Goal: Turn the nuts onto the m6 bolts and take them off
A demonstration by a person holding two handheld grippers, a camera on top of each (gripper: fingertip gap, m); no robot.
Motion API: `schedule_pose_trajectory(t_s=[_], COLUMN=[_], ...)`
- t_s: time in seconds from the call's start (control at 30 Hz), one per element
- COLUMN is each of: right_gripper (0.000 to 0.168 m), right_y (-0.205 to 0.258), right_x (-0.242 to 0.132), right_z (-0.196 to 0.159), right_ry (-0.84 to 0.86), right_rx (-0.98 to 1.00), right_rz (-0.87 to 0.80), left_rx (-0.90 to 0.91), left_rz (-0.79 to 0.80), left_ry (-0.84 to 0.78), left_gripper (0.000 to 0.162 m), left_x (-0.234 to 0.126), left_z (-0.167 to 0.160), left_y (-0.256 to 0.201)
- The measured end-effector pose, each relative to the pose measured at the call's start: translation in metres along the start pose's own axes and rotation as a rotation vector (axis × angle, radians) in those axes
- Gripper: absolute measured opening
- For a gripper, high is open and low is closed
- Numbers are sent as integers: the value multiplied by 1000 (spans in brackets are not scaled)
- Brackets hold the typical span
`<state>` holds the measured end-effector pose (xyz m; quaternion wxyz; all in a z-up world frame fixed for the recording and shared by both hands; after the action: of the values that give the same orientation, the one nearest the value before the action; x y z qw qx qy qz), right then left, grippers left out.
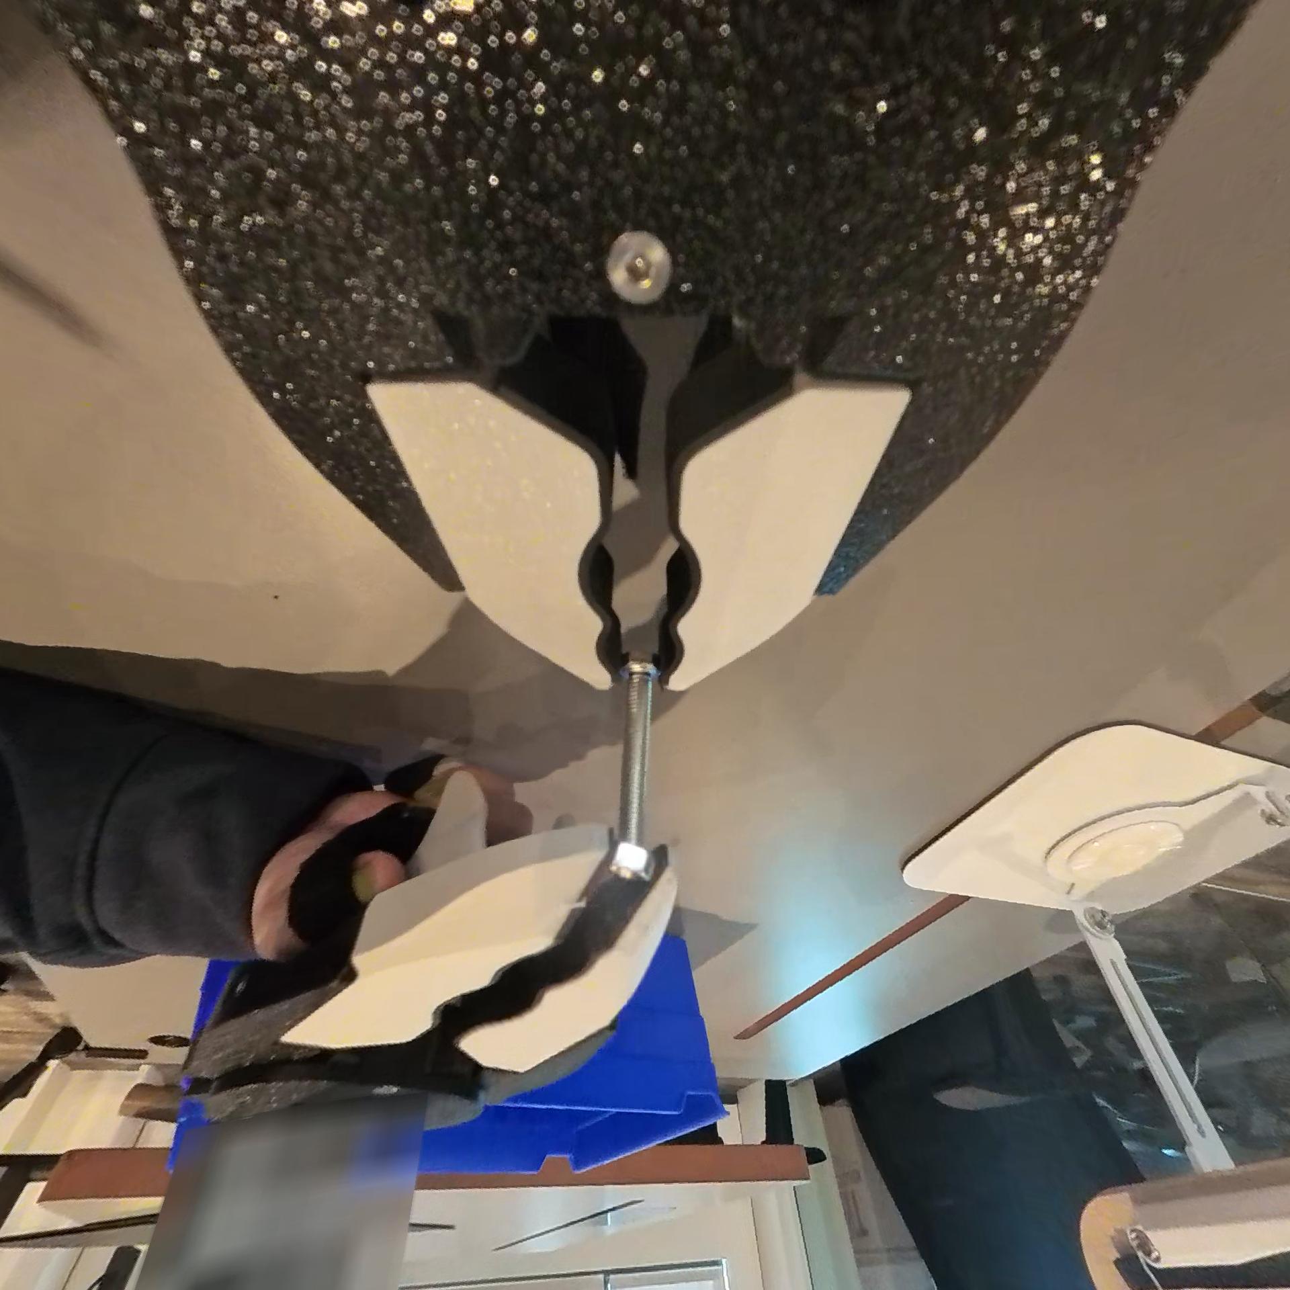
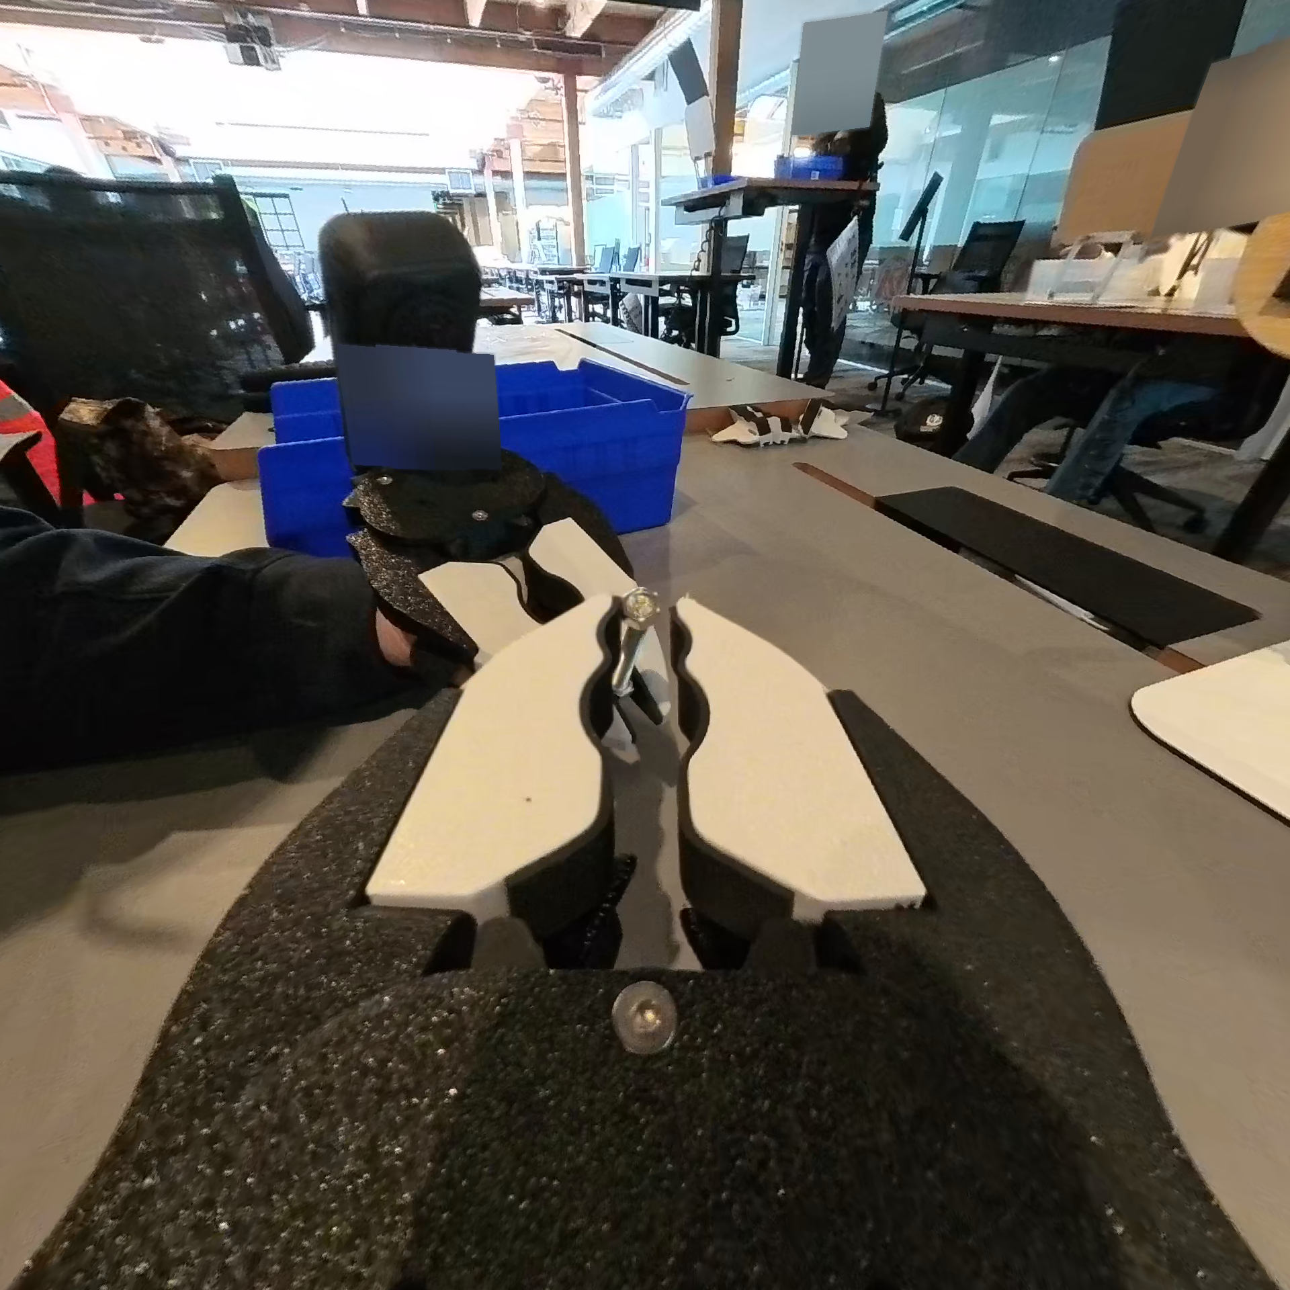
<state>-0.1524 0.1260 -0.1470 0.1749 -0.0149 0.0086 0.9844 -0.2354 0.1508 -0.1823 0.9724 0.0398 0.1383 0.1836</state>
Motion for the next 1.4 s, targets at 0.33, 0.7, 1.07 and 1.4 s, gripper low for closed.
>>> schedule_pose_trajectory(t_s=[0.33,0.7,1.07,1.4], right_gripper=[10,11,21,20], right_y=[-2,-6,-1,0], right_x=[4,3,0,-1], right_z=[3,2,7,6], right_ry=[-33,-129,-115,-101], right_rx=[97,292,154,135], right_rz=[-3,83,73,84], left_rx=[3,-1,-21,-31], left_rz=[29,27,31,34], left_ry=[-31,-37,-23,-24], left_gripper=[10,10,10,10], left_x=[-1,-1,0,0], left_z=[2,3,2,2], left_y=[2,2,3,4])
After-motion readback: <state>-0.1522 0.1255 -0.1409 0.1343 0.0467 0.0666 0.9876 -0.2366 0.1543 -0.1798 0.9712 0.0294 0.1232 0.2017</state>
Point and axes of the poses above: each gripper's, where its closed fingertips meet, x out along the fingers, z out of its top, y = z × x across the jaws, the point moved 5 cm from there along -x, back along the fingers, and after that the axes turned 15 degrees about z, right-handed, at the moved point
